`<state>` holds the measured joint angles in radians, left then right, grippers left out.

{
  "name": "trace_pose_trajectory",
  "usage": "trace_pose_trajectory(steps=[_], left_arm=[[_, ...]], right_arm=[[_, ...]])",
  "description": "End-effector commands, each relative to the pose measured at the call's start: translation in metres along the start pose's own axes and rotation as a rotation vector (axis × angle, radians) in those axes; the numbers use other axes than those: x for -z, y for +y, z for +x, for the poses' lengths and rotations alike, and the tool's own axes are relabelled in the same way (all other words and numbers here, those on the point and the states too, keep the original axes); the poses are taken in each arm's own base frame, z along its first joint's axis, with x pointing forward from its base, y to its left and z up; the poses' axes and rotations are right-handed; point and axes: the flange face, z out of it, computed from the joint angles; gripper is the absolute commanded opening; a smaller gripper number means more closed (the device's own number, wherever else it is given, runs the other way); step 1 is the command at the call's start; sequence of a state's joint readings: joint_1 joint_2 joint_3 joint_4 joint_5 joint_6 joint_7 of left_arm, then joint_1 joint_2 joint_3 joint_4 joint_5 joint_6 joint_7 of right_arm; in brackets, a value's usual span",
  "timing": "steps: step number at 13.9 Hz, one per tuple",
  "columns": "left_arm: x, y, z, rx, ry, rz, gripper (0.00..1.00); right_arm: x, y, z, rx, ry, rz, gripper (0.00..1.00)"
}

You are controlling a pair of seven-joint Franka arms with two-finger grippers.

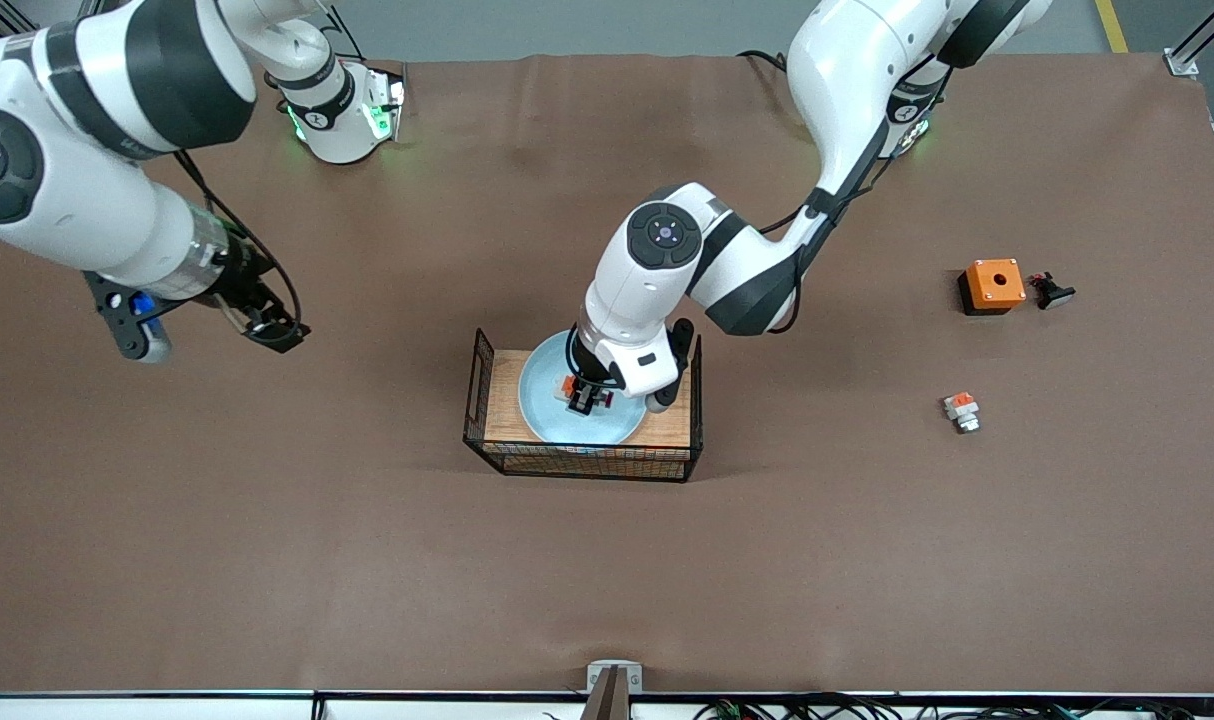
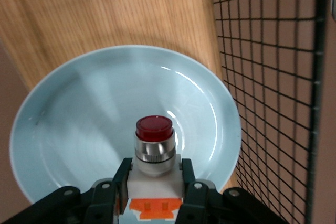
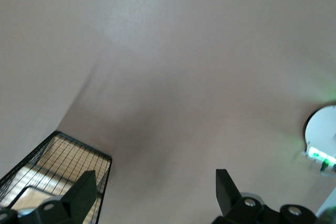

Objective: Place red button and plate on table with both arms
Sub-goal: 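Lift the red button with the left gripper while the right gripper reaches the plate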

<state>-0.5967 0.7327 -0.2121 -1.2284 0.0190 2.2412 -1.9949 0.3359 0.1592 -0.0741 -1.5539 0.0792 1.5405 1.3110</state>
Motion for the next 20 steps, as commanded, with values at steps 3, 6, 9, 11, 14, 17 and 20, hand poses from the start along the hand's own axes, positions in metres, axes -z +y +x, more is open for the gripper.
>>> trace_pose_trajectory(steps=[3, 6, 9, 11, 14, 17, 20], left_arm=[[0.086, 0.002, 0.006, -0.012, 0.045, 0.007, 0.30], [0.127, 0.002, 0.027, -0.025, 0.057, 0.060, 0.30], [0.164, -0.001, 0.057, -0.081, 0.008, 0.143, 0.30], [0.185, -0.004, 0.083, -0.117, 0.000, 0.179, 0.30], [0.216, -0.021, 0.124, -0.211, -0.014, 0.233, 0.30], [0.239, -0.052, 0.166, -0.352, -0.003, 0.256, 0.30], [0.251, -0.078, 0.209, -0.485, -0.018, 0.311, 0.31]], right_arm=[[0.001, -0.017, -0.079, -0.106, 0.010, 0.062, 1.00], [-0.009, -0.034, -0.133, -0.178, 0.020, 0.112, 1.00], [-0.030, -0.051, -0.176, -0.249, 0.033, 0.138, 1.00], [-0.048, -0.061, -0.205, -0.298, 0.058, 0.158, 1.00], [-0.086, -0.079, -0.245, -0.343, 0.112, 0.188, 1.00], [-0.123, -0.095, -0.269, -0.375, 0.151, 0.224, 1.00], [-0.150, -0.106, -0.281, -0.390, 0.175, 0.237, 1.00]])
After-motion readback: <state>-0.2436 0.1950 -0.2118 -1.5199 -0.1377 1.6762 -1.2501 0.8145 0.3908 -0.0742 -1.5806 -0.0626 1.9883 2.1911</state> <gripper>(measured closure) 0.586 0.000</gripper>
